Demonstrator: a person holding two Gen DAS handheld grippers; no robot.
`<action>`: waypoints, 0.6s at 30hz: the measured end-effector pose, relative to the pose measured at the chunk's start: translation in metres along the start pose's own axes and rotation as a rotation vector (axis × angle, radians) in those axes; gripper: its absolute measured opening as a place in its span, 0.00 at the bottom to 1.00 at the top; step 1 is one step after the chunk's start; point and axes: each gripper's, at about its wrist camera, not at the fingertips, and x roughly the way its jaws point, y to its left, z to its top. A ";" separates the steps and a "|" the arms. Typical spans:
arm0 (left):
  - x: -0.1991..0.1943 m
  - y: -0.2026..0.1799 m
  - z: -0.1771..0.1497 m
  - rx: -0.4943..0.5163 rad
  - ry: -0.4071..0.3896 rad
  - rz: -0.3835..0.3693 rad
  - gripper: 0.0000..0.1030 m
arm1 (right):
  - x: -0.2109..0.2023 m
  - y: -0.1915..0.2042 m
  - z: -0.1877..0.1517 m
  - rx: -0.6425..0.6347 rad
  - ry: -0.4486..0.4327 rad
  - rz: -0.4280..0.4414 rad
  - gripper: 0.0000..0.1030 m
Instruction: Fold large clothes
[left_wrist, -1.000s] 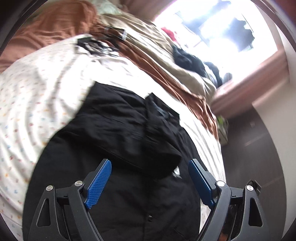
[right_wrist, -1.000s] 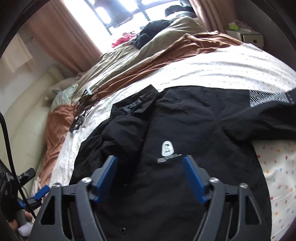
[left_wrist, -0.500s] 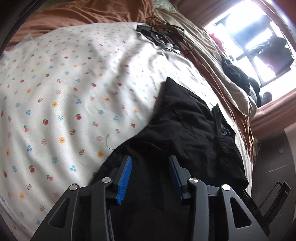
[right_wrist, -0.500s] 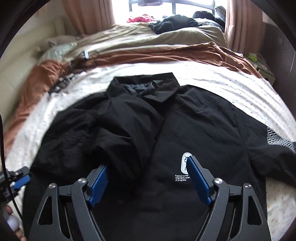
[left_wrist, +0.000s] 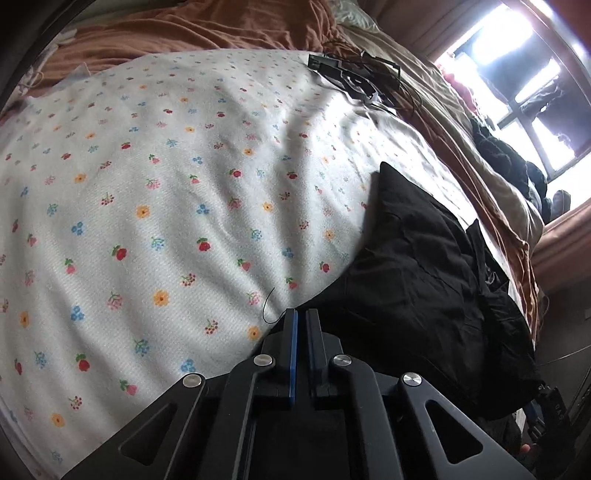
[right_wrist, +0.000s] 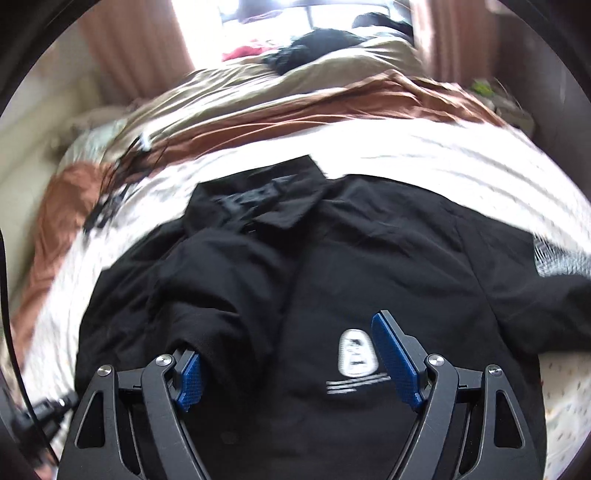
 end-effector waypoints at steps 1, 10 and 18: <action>0.000 0.000 0.000 0.001 -0.004 0.002 0.06 | -0.001 -0.008 0.001 0.025 -0.002 0.000 0.78; 0.000 0.012 0.001 -0.036 -0.034 -0.016 0.02 | 0.004 -0.058 -0.007 0.252 0.055 0.150 0.78; -0.003 0.018 0.005 -0.054 -0.038 0.018 0.02 | 0.030 -0.099 -0.030 0.603 0.094 0.462 0.24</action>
